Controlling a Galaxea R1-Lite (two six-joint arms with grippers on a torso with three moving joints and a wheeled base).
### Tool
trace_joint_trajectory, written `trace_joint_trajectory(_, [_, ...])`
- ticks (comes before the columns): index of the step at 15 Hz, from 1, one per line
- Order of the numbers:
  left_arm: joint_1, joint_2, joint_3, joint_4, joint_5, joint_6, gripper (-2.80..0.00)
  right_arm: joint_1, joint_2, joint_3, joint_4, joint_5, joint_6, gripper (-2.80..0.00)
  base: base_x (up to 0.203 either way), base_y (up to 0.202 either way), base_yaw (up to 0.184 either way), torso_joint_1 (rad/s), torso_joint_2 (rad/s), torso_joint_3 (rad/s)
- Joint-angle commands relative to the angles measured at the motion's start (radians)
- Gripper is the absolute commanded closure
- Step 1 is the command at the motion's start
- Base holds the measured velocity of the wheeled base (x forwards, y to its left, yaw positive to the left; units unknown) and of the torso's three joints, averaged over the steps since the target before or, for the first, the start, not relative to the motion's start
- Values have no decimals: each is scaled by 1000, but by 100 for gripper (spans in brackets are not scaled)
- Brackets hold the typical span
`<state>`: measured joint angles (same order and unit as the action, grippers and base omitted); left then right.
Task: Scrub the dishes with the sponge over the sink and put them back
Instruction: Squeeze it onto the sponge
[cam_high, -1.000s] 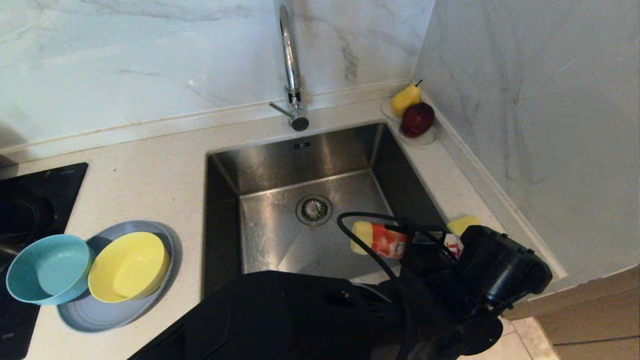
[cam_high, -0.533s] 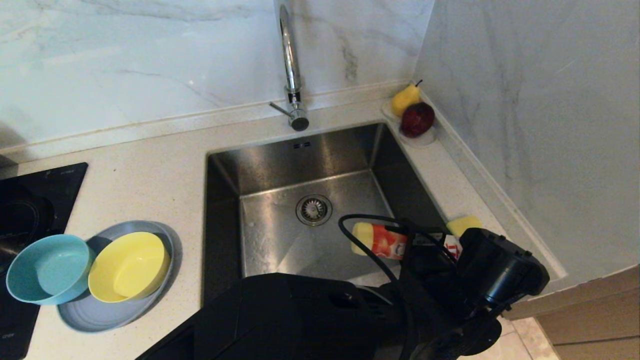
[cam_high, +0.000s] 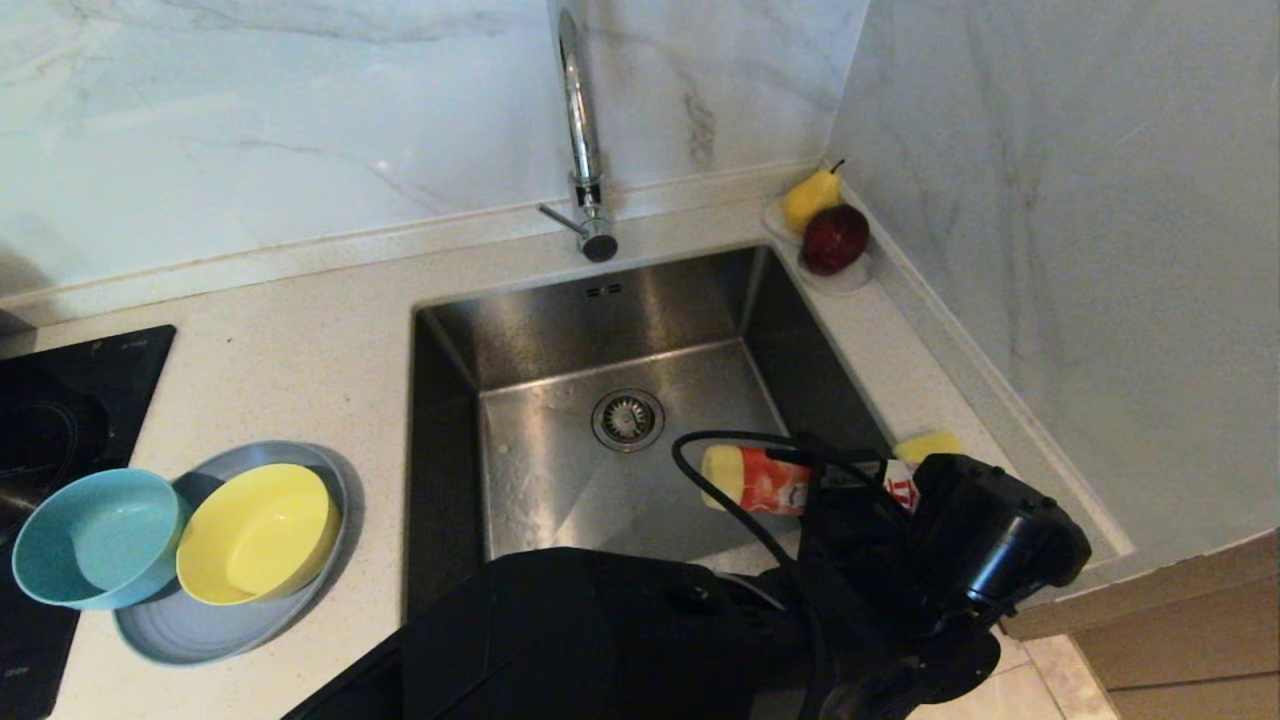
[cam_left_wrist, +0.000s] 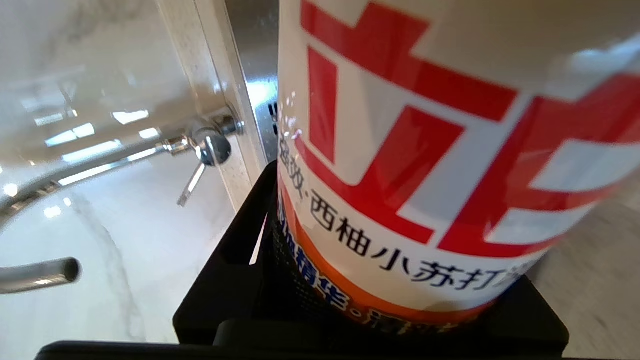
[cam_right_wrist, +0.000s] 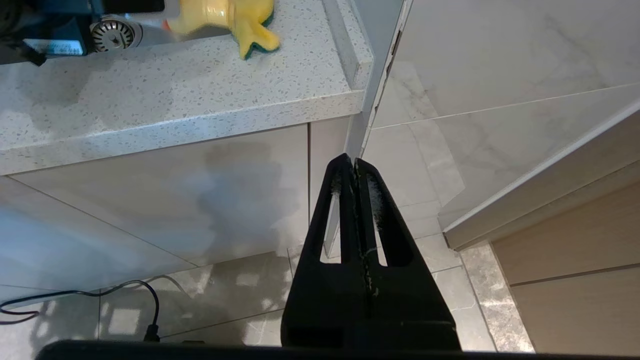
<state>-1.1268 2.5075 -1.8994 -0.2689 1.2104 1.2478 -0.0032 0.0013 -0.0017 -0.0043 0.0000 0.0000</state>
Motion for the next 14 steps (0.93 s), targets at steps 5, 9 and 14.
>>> trace_joint_trajectory(5, [45,14,-1,-68,23,5,0,0,0,0,0,0,0,0,0,0,0,0,0,0])
trace_joint_trajectory(9, [61,37,-18,-102,24,7,0,0,0,0,0,0,0,0,0,0,0,0,0,0])
trace_joint_trajectory(14, [65,39,-18,-102,23,7,0,0,0,0,0,0,0,0,0,0,0,0,0,0])
